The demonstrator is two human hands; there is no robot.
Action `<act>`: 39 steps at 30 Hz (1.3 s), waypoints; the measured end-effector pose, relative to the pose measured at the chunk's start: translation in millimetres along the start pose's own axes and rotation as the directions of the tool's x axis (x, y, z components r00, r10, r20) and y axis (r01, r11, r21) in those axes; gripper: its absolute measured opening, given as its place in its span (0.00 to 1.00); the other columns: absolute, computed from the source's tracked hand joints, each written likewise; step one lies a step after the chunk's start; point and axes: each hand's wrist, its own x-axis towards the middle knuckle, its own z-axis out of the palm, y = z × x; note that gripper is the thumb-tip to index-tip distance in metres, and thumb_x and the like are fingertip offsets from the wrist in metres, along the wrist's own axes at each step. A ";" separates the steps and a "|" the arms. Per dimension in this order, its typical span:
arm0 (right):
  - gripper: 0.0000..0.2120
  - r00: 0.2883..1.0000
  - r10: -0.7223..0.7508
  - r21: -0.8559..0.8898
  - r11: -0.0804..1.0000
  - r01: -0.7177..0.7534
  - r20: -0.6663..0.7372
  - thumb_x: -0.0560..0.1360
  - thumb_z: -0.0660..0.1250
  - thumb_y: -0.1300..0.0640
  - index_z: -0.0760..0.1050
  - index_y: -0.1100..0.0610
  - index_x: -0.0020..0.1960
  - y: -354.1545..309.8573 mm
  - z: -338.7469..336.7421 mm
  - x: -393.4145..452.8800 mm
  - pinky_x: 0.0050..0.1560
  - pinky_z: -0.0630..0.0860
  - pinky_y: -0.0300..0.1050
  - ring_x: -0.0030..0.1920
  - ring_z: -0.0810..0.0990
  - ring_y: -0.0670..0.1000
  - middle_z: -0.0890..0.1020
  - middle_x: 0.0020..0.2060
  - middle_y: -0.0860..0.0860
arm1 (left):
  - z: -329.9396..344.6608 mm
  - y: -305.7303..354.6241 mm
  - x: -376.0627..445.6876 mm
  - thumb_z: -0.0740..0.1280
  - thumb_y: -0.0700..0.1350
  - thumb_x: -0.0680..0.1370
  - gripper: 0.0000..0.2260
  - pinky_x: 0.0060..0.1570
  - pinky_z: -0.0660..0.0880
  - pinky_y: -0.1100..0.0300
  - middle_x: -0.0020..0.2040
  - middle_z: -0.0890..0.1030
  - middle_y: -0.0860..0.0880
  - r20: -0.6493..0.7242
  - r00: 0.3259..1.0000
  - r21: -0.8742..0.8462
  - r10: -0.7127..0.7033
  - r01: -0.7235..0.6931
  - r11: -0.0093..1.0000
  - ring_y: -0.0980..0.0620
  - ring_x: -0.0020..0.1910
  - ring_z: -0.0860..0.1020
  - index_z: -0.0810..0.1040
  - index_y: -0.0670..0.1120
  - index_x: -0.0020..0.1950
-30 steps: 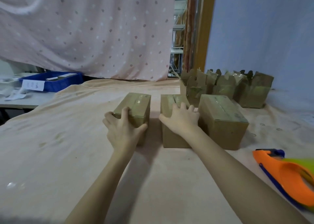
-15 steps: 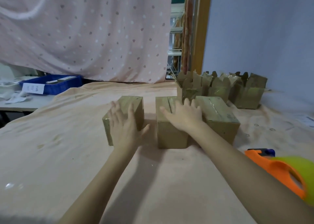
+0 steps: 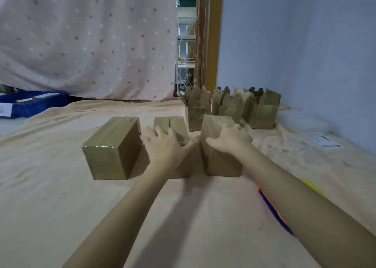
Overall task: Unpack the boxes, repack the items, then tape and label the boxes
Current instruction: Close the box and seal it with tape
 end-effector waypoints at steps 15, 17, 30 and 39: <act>0.23 0.964 -0.040 0.681 0.715 -0.157 0.264 0.76 0.63 0.44 0.72 0.57 0.64 107.1 -18.9 34.1 0.42 0.74 0.45 0.47 0.78 0.51 0.80 0.51 0.53 | 40.6 105.9 -6.6 0.64 0.61 0.76 0.40 0.63 0.66 0.57 0.75 0.61 0.42 0.349 0.883 -0.712 0.313 0.033 0.701 0.44 0.70 0.67 0.48 0.46 0.78; 0.20 0.963 -0.029 0.759 0.622 -0.192 0.267 0.76 0.64 0.49 0.72 0.58 0.63 121.4 -14.2 39.1 0.50 0.76 0.47 0.49 0.79 0.53 0.81 0.52 0.55 | 44.9 117.1 -7.9 0.65 0.60 0.76 0.41 0.61 0.65 0.60 0.76 0.60 0.44 0.326 0.885 -0.733 0.333 0.015 0.680 0.45 0.70 0.66 0.45 0.46 0.79; 0.09 0.989 -0.038 0.647 0.760 -0.063 0.142 0.79 0.59 0.59 0.72 0.62 0.55 154.0 4.5 47.1 0.45 0.74 0.46 0.46 0.76 0.54 0.77 0.46 0.58 | 40.8 144.7 -3.5 0.66 0.56 0.77 0.41 0.66 0.68 0.51 0.76 0.57 0.43 0.319 0.870 -0.619 0.376 -0.109 0.778 0.43 0.70 0.65 0.41 0.50 0.78; 0.17 0.936 -0.303 0.267 0.901 0.342 -0.179 0.81 0.56 0.54 0.68 0.59 0.67 51.4 -34.5 -0.6 0.45 0.76 0.47 0.49 0.78 0.54 0.76 0.59 0.54 | -16.3 42.9 15.3 0.65 0.48 0.78 0.28 0.64 0.64 0.52 0.70 0.65 0.41 -0.143 0.985 -0.291 0.093 -0.131 0.948 0.42 0.68 0.65 0.60 0.44 0.75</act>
